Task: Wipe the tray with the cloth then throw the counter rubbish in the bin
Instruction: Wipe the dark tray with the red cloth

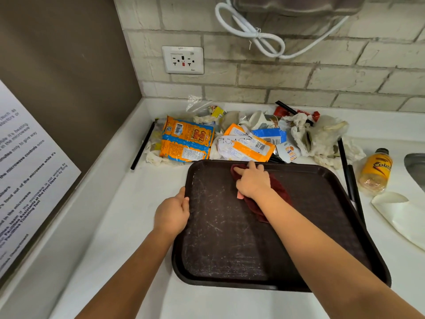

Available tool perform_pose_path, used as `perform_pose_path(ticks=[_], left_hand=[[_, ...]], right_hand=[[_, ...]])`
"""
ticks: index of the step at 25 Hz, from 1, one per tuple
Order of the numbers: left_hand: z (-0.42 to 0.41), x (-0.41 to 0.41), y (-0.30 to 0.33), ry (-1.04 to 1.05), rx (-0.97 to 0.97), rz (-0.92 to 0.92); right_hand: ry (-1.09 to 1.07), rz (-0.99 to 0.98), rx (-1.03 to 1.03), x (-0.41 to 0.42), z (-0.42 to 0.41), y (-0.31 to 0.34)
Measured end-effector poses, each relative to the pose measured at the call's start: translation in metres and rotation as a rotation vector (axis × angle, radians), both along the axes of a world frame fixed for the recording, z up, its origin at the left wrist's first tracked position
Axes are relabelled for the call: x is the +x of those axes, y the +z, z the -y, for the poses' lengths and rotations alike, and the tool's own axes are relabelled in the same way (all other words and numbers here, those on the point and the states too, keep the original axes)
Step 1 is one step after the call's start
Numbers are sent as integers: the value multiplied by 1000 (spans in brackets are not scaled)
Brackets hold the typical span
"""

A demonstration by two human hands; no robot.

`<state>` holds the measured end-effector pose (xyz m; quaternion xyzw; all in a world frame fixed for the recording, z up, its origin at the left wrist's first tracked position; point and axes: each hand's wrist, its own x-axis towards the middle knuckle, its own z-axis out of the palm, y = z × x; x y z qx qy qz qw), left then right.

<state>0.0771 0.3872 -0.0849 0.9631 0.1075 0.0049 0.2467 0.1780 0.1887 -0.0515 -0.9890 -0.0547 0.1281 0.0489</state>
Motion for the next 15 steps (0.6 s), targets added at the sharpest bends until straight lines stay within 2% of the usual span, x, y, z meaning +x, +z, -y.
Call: perform_pose_path(ticks=[8,15], left_hand=[[-1,1,0,2,-3,-13],[0,1,3,9,9,-17]], right_hand=[[191,-51,13,10,-66,2],[313,-88,-28,11,-76,4]])
